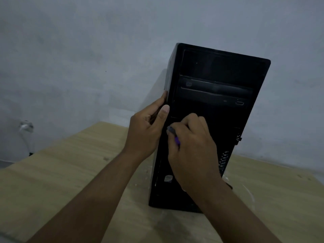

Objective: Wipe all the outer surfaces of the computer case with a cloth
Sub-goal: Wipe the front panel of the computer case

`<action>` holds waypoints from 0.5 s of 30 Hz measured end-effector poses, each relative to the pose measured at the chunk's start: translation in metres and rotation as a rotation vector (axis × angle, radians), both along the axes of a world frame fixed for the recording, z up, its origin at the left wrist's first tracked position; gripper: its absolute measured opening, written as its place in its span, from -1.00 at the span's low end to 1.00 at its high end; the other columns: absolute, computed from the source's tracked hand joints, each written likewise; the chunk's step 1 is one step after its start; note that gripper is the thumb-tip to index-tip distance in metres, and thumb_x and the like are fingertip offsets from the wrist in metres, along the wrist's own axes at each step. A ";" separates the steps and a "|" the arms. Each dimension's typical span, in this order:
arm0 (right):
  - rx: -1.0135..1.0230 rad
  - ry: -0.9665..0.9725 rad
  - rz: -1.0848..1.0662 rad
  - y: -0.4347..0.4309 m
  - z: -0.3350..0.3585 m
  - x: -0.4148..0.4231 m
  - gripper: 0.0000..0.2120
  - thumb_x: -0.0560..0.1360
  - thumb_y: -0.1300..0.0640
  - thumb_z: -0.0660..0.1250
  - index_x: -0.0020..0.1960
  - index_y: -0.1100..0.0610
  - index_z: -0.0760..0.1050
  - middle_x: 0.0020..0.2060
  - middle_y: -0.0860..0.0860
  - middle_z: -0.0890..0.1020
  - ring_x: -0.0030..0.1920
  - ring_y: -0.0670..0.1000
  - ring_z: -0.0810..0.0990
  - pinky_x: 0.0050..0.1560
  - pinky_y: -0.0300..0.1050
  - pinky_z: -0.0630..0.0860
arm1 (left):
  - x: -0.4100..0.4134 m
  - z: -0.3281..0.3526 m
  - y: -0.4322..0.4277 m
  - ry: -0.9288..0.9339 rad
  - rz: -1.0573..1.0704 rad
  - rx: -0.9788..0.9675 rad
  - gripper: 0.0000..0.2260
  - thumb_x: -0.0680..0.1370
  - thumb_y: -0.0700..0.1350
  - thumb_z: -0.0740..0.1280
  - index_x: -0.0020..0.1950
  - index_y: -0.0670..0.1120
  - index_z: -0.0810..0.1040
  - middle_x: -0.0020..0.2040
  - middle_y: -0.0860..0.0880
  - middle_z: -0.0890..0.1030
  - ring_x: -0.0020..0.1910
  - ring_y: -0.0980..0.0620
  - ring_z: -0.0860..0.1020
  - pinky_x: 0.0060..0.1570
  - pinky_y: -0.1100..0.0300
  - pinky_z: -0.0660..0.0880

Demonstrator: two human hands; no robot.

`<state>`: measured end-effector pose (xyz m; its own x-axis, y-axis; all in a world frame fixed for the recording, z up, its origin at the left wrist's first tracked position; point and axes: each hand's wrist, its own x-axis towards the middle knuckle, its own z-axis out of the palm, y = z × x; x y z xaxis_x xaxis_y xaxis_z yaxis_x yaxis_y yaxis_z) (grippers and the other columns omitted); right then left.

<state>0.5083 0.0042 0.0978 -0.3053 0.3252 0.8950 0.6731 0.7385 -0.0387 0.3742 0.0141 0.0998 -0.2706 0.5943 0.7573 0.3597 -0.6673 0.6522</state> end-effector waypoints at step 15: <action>0.198 0.013 0.009 0.005 -0.030 -0.009 -0.88 0.59 0.26 0.33 0.00 0.31 0.61 -0.16 0.13 0.53 -0.16 0.09 0.45 -0.20 0.00 0.45 | -0.003 0.006 -0.009 0.085 0.087 -0.022 -0.58 0.57 0.11 0.26 0.42 0.09 0.38 0.41 0.02 0.50 0.41 0.18 0.45 0.38 0.19 0.42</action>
